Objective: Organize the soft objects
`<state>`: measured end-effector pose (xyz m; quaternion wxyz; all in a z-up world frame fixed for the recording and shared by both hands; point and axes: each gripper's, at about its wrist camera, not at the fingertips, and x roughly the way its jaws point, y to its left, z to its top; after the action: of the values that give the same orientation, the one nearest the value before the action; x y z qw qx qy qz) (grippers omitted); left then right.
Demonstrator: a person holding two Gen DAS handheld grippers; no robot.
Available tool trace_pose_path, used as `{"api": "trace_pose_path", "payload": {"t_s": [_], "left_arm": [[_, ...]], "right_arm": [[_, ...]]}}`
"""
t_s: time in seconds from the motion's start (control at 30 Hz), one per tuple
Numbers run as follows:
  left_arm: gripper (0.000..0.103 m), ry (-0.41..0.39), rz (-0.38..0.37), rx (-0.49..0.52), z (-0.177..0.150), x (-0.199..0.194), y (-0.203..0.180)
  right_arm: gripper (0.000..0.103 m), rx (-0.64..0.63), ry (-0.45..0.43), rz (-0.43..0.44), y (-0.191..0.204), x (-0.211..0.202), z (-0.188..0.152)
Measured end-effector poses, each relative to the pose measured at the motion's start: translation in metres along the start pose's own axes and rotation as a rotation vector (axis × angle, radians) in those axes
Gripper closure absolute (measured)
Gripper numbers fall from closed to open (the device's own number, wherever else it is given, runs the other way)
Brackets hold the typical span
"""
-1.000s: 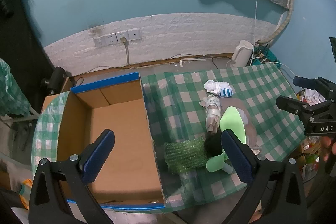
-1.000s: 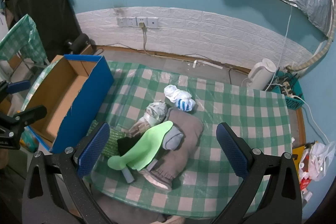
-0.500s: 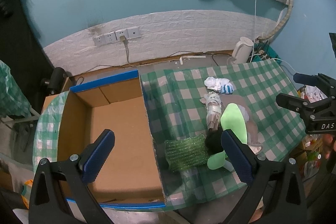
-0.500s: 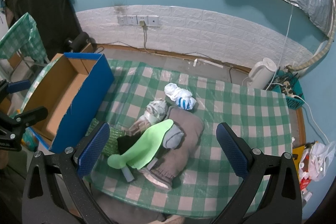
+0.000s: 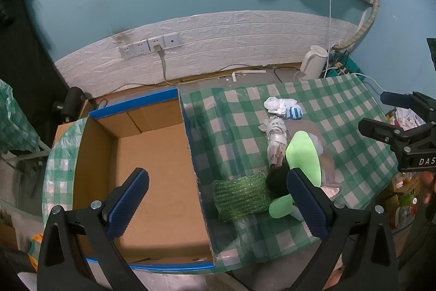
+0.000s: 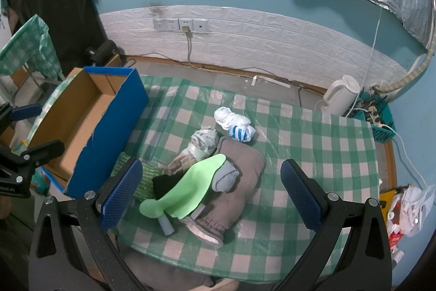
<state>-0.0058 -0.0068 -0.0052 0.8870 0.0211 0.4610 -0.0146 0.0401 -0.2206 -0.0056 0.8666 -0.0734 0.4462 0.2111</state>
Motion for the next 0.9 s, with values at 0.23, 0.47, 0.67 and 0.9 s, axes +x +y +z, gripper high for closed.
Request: {"api": "trace_pose_path", "payload": {"t_s": [0.23,0.47,0.67,0.9], "left_arm": [[0.001,0.003,-0.001,0.001,-0.0007,0.0006,-0.0014],[0.001,0.005,0.001,0.001,-0.0034,0.0016,-0.0042],[0.001,0.013,-0.002,-0.001,-0.0034,0.0026,-0.0032],[0.001,0.023,-0.010,-0.015,-0.0053,0.0064,-0.0038]], "right_arm": [[0.002,-0.001,0.002,0.002,0.0004,-0.0002,-0.0009],[0.002,-0.005,-0.001,0.002,0.0012,0.0000,-0.0021],[0.002,0.002,0.007,0.001,0.0014,0.0008,-0.0034],[0.002,0.000,0.007,0.001,0.0016,0.0013,-0.0025]]}}
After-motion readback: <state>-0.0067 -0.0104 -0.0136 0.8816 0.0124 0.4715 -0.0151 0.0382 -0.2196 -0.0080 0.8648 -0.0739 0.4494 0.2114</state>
